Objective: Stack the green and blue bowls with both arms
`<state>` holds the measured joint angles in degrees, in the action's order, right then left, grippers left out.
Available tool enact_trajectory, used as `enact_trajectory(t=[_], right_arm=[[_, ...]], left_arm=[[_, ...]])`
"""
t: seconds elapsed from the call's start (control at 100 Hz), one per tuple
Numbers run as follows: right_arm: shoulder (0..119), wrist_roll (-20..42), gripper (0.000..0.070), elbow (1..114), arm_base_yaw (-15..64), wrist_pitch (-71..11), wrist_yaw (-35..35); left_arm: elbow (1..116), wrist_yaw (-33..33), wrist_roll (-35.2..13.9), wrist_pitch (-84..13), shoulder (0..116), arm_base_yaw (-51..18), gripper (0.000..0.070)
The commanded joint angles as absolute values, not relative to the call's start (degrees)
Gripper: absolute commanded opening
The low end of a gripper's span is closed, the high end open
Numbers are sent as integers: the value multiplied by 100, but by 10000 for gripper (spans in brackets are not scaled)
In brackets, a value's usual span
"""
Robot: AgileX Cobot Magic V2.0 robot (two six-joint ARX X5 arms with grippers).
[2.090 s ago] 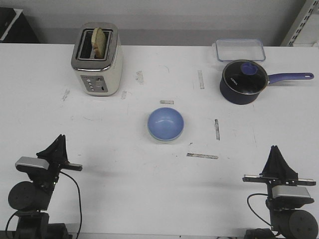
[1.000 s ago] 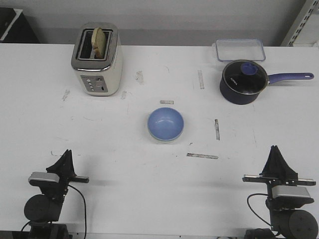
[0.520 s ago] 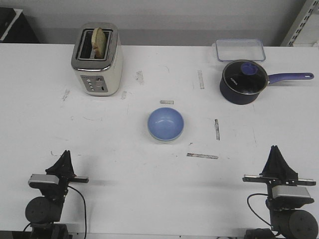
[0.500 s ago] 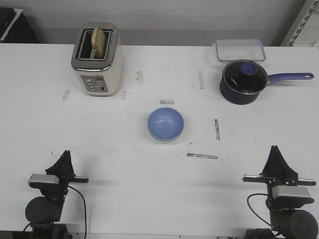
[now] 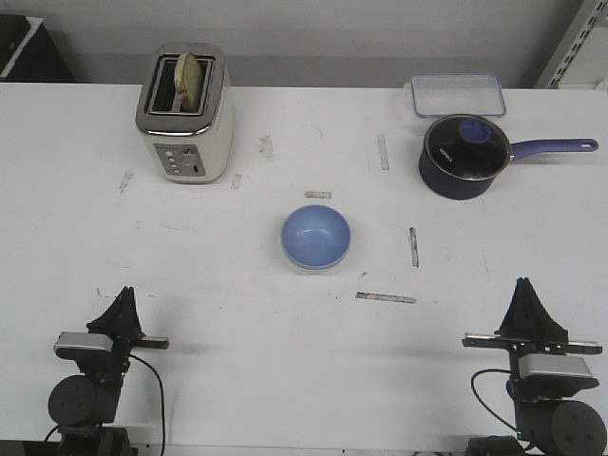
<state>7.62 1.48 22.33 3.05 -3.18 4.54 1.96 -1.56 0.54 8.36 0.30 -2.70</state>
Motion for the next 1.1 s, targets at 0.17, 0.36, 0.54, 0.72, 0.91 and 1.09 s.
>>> enact_trajectory(t=[0.17,0.36,0.54,0.72,0.91,1.09], right_arm=[[749,126,5,2259,320,-261,454],[749,126,4,2259,320,-261,456],[744,121,4,2228,320,-296,355],[646,119,4,1815,263,-294,163],[340,123,5,1079,167,-222,91],[8,126,4,349,148,272,126]], left_arm=[[71,-172,62,906,19,-263,3],[71,-172,62,906,19,-263,3],[71,-172,62,906,19,-263,3],[71,-172,62,906,19,-263,3],[71,-172,62,906,19,-263,3],[71,-172,62,906,19,-263,3]])
